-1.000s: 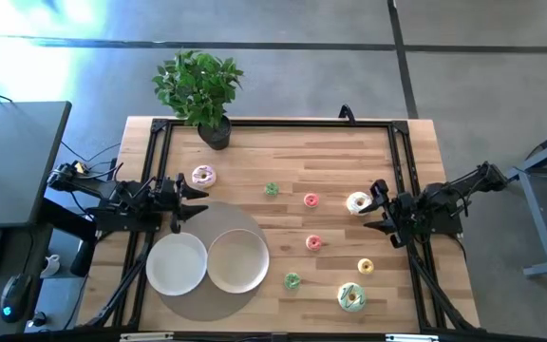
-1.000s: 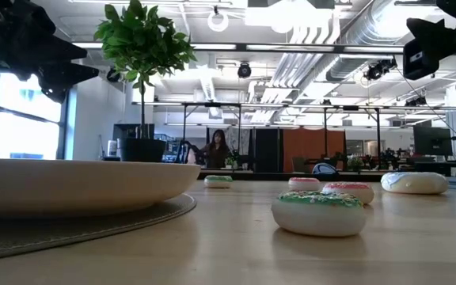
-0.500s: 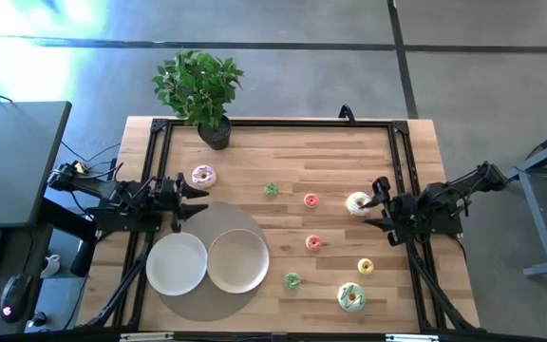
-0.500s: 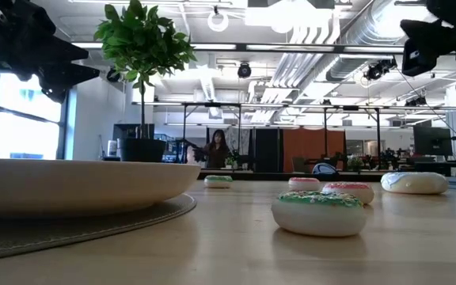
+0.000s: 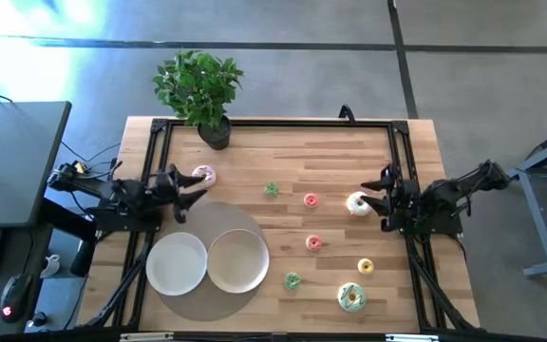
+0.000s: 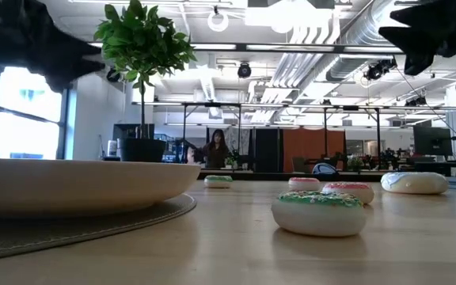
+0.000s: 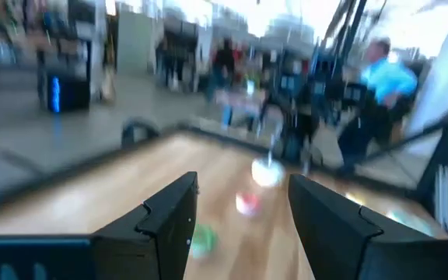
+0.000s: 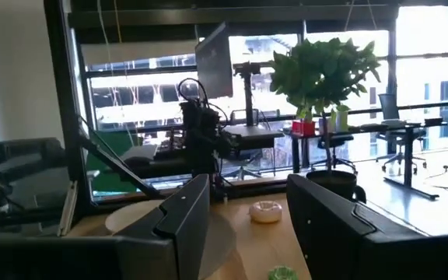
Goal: Pick & Place donuts
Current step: Put the big white donut on the brown plate
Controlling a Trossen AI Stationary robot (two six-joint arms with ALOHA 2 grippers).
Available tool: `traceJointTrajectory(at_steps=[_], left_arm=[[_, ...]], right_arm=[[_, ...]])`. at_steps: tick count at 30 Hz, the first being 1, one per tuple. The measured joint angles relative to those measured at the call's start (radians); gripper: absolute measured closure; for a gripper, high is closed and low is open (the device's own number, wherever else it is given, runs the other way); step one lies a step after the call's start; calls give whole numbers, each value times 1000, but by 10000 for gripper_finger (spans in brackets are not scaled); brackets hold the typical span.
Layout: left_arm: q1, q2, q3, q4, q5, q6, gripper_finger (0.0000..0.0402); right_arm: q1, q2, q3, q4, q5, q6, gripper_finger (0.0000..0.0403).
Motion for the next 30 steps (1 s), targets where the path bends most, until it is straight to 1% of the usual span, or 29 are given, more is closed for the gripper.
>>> traceJointTrajectory(at_steps=[2, 4, 7, 9, 11, 15, 16, 18, 21, 23, 28, 30], left_arm=[[0, 1, 24, 29, 3, 55, 200], [0, 10, 76, -2, 12, 56, 200], [0, 44, 168, -125, 4, 43, 200], [0, 84, 227, -198, -24, 12, 200], [0, 133, 284, -277, -64, -31, 200], [0, 227, 374, -459, -73, -164, 200], [0, 252, 386, -492, -80, -197, 200], [0, 298, 395, -543, -94, -269, 200], [0, 361, 396, -561, -100, -333, 200], [0, 400, 396, -562, -101, -339, 200], [0, 464, 396, -555, -101, -342, 200], [0, 479, 396, -545, -97, -345, 200]], right_arm=[[0, 63, 27, -1, 34, -4, 234], [0, 151, 61, -19, 86, 27, 234], [0, 302, 139, -88, 136, 103, 234], [0, 409, 209, -164, 157, 168, 234], [0, 508, 298, -292, 160, 251, 234], [-10, 683, 506, -697, 138, 499, 234], [-19, 723, 550, -799, 127, 573, 234], [-45, 800, 618, -991, 74, 708, 234], [-87, 893, 652, -1151, -39, 871, 234], [-113, 945, 646, -1191, -92, 929, 234], [-174, 1047, 584, -1163, -185, 986, 234], [-198, 1078, 565, -1157, -251, 1002, 234]])
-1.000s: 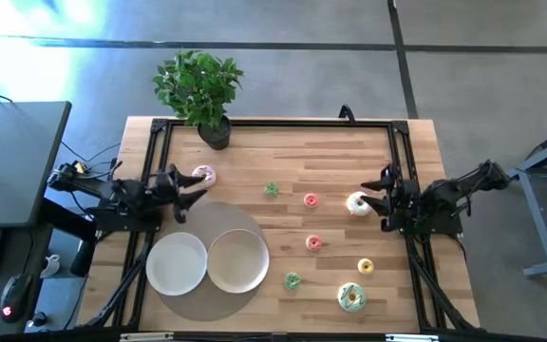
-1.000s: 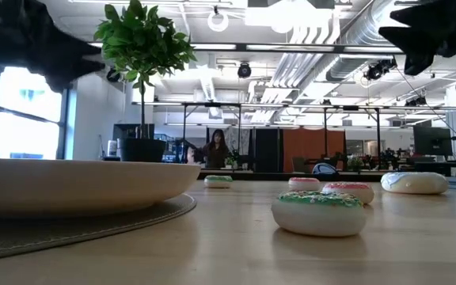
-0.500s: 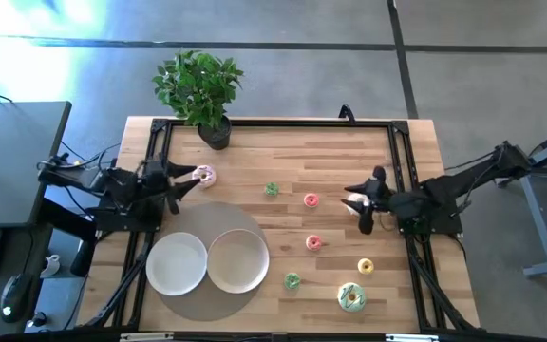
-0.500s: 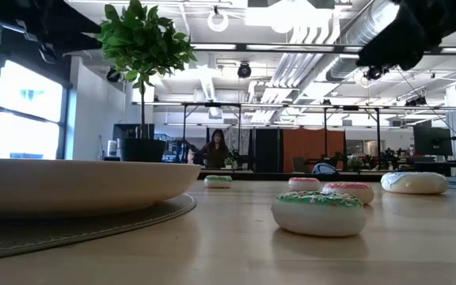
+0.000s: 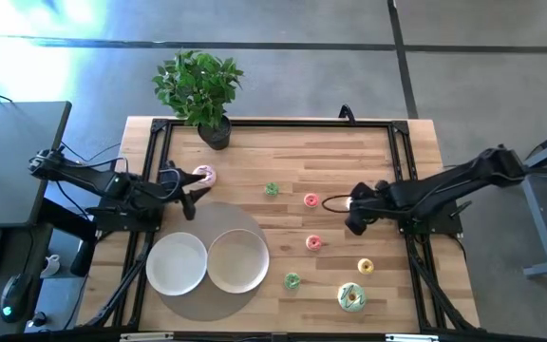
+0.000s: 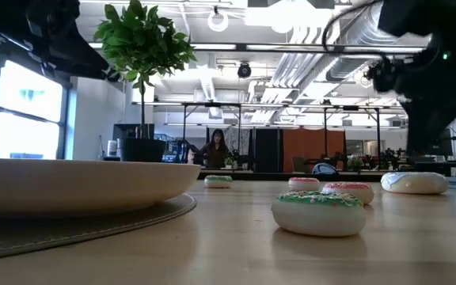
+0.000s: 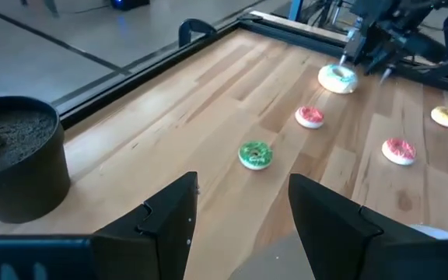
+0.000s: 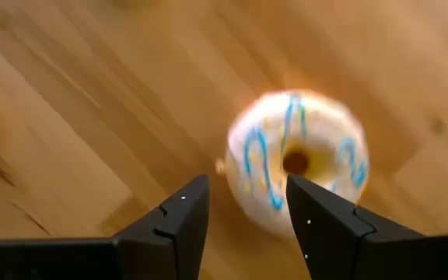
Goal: Pick & Place donuts
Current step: Put the big white donut on the brown plate
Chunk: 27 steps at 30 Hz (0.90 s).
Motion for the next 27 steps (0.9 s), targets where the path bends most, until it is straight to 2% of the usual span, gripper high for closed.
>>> traceJointTrajectory(at_steps=[3, 7, 10, 13, 19, 24, 27], left_arm=[[0, 16, 0, 15, 9, -5, 200], [0, 21, 0, 36, 10, -5, 200], [0, 21, 1, 42, 10, -6, 200], [0, 21, 1, 43, 12, -7, 200], [0, 21, 1, 43, 12, -8, 200], [0, 21, 1, 43, 12, -8, 200], [0, 21, 1, 43, 12, -8, 200]], right_arm=[[-23, 36, -21, 0, -47, 17, 234], [-43, 66, -32, 6, 3, 28, 234], [-55, 82, -31, 12, 21, -30, 245], [-72, 105, -31, 26, 12, -72, 265], [-102, 165, -30, 102, -73, -150, 309], [-119, 173, -29, 110, -86, -154, 384], [-130, 140, -1, 107, -81, -154, 386]])
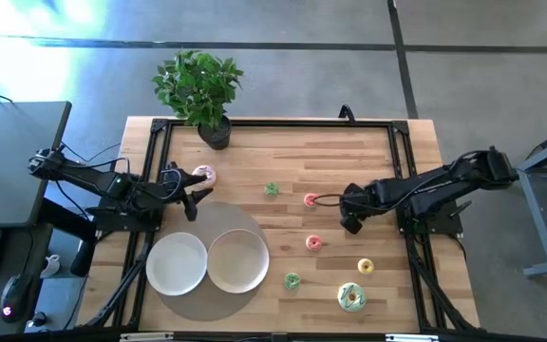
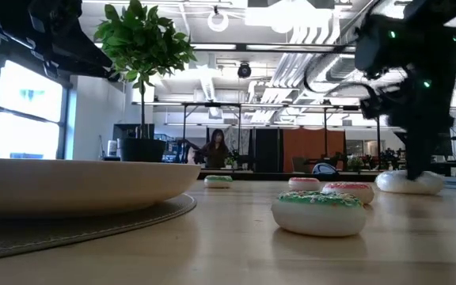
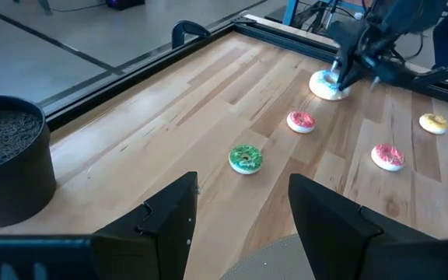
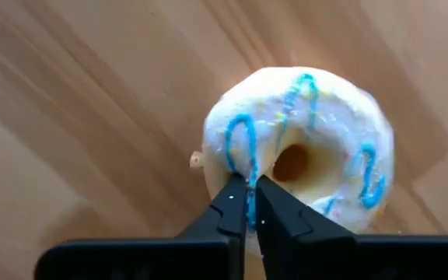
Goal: Pick & Place donuts
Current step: Put the big white donut on the brown plate
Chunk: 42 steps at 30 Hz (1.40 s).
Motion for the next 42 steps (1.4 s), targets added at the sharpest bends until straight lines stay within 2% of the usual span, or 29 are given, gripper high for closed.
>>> traceJointTrajectory(at_steps=[3, 6, 11, 16, 19, 23, 31, 38, 42], left_arm=[[0, 0, 0, 0, -7, 0, 200], [0, 0, 0, 1, -22, 1, 200], [0, 0, 0, 1, -31, 2, 200], [0, 0, 0, 2, -35, 2, 200], [0, 0, 0, 2, -36, 2, 200], [0, 0, 0, 5, -43, -16, 200], [0, 0, 0, 5, -46, -18, 200], [0, 0, 0, 4, -41, -19, 200], [0, 0, 0, 1, -41, -19, 200]], right_arm=[[0, -42, 62, 14, 50, -12, 383], [0, -70, 125, 89, 88, -98, 395], [0, -61, 186, 416, 119, -255, 392], [-2, 37, 190, 792, 2, -384, 397], [-2, 145, 200, 928, -98, -402, 398], [9, 303, 313, 895, -165, -424, 399], [55, 580, 686, 710, -295, -578, 400], [93, 801, 942, 445, -283, -680, 399], [103, 880, 1041, 379, -289, -707, 394]])
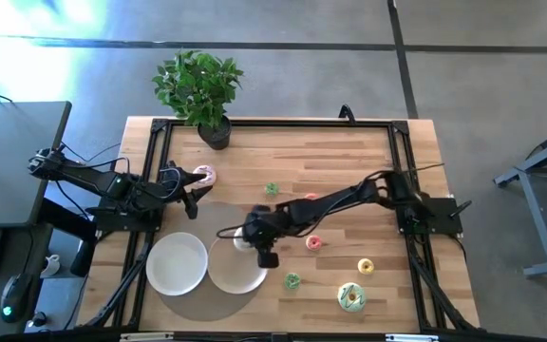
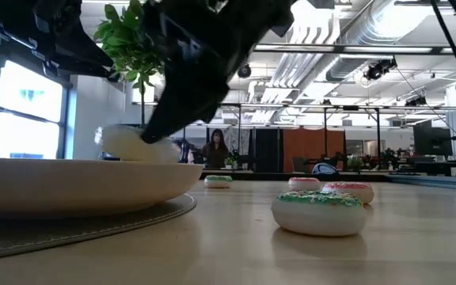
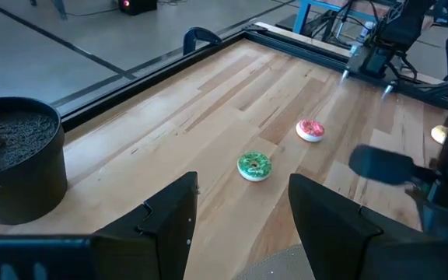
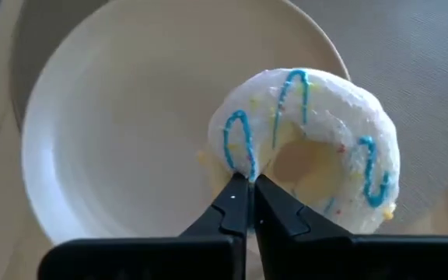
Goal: Pick & Place donuts
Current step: Put the big white donut on the brown plate, then put the big purple donut on the brown plate
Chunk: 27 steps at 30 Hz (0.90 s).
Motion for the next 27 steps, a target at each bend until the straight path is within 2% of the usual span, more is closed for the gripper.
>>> traceJointTrajectory(at_steps=[4, 10, 19, 23, 27], left_arm=[[0, 0, 0, -1, 1, 0, 200], [0, 0, 0, -1, 2, 1, 200], [0, 0, 0, -17, 8, -8, 200], [0, 0, 0, -101, 23, -81, 200], [0, 11, 0, -220, 23, -182, 200]], right_arm=[[-1, 48, 37, -11, -48, 0, 387], [-6, 58, 42, -18, -25, -27, 373], [-6, 55, 42, -10, -29, -71, 301], [-6, 37, 42, -16, -28, -71, 280], [-6, -18, 42, -36, -24, -71, 278]])
